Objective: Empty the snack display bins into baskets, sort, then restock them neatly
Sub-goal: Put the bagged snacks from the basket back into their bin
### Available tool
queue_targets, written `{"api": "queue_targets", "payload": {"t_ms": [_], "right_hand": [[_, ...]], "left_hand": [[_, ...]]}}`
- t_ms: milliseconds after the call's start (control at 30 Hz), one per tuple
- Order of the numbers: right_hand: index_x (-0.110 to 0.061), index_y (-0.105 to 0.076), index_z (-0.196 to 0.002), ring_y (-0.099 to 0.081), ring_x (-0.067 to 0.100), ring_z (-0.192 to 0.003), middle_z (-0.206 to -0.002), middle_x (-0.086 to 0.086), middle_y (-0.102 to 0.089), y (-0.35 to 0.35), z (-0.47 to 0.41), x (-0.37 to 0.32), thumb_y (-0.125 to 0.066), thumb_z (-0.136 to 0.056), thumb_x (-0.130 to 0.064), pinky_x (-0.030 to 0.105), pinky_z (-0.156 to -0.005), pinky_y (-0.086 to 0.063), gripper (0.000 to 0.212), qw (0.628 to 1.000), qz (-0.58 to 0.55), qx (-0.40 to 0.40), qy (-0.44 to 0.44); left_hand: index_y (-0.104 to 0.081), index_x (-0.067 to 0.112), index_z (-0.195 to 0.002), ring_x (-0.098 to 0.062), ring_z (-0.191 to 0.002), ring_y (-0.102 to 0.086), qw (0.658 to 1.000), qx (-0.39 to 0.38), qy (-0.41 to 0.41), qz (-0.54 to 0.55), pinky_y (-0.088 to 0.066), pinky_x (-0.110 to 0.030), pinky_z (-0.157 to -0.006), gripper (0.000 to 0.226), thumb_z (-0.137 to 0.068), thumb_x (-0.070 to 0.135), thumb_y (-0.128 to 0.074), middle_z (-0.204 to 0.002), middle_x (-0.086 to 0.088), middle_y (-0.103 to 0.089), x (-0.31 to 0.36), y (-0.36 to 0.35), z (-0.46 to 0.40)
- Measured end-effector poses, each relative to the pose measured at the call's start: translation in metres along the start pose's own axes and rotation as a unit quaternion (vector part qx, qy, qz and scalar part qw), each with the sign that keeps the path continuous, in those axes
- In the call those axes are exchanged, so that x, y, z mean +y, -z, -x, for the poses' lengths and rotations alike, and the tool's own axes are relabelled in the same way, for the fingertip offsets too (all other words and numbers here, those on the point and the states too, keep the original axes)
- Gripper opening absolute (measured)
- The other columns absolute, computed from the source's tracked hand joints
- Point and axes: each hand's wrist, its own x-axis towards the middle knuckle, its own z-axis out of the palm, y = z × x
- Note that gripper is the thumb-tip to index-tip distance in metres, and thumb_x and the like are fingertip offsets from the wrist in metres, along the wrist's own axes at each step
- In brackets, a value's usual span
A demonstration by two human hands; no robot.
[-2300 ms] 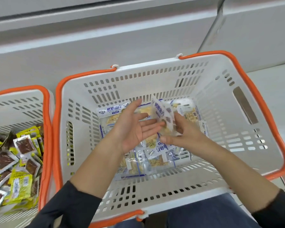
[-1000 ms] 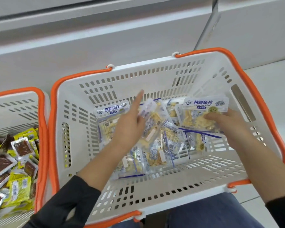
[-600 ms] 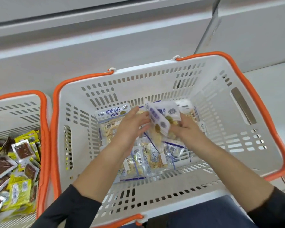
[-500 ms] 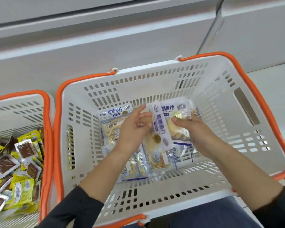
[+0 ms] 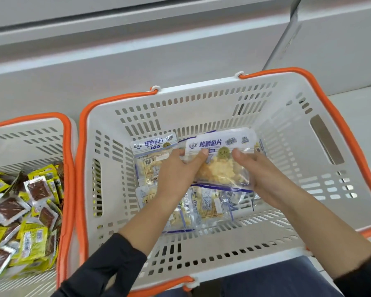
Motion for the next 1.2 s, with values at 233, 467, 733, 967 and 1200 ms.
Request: {"api": "queue_targets", "payload": {"t_ms": [233, 467, 733, 967, 1200], "right_hand": [[-0.007, -0.064, -0.117, -0.07, 0.023, -0.098, -0.107, 0.006, -0.073, 0.012, -0.002, 0.001, -0.064, -0.085, -0.001, 0.032, -0.079, -0.053, 0.032, 0.997, -0.02, 0.078, -0.016], [-0.01, -0.067, -0.112, -0.064, 0.031, -0.11, -0.109, 0.008, -0.072, 0.023, -0.012, 0.008, -0.07, -0.079, -0.006, 0.045, -0.097, -0.045, 0.033, 0.984, -0.017, 0.171, -0.051], [-0.012, -0.066, -0.111, -0.063, 0.02, -0.08, -0.089, -0.001, -0.071, 0.025, -0.012, 0.013, -0.068, -0.082, -0.007, 0.032, -0.073, -0.045, 0.03, 0.981, -0.033, 0.186, -0.031], [-0.009, -0.067, -0.103, -0.064, 0.016, -0.075, -0.074, -0.008, -0.074, 0.025, -0.006, 0.005, -0.066, -0.083, -0.002, 0.025, -0.064, -0.044, 0.021, 0.979, -0.072, 0.19, 0.007], [-0.006, -0.066, -0.1, -0.068, 0.009, -0.059, -0.072, -0.002, -0.073, 0.015, 0.018, -0.016, -0.063, -0.086, -0.002, 0.015, -0.047, -0.047, 0.015, 0.987, -0.093, 0.129, 0.021]], "left_hand": [[-0.034, 0.019, -0.146, -0.015, -0.09, -0.062, 0.984, -0.007, -0.019, -0.18, -0.048, -0.03, -0.081, 0.057, -0.098, 0.045, -0.048, -0.121, -0.005, -0.065, -0.019, 0.023, -0.02], [0.012, 0.017, -0.154, -0.034, -0.149, 0.003, 0.917, -0.119, 0.007, -0.381, -0.015, -0.05, -0.118, 0.121, -0.075, 0.073, -0.06, -0.161, -0.018, 0.005, -0.061, 0.018, -0.038], [-0.036, 0.016, -0.137, -0.021, -0.076, -0.064, 0.971, 0.004, -0.119, -0.208, -0.055, -0.035, -0.062, 0.045, -0.097, 0.027, -0.051, -0.1, 0.003, -0.062, -0.039, 0.016, -0.031], [-0.064, 0.022, -0.106, -0.005, -0.083, -0.067, 0.988, -0.006, -0.059, 0.141, -0.049, -0.019, -0.069, 0.019, -0.088, 0.024, -0.07, -0.097, 0.009, -0.07, -0.001, 0.055, -0.023], [-0.076, 0.021, -0.087, -0.022, -0.089, -0.068, 0.974, -0.078, -0.028, 0.213, -0.049, -0.034, -0.086, 0.028, -0.065, 0.036, -0.084, -0.096, -0.005, -0.075, 0.023, 0.086, -0.008]]}}
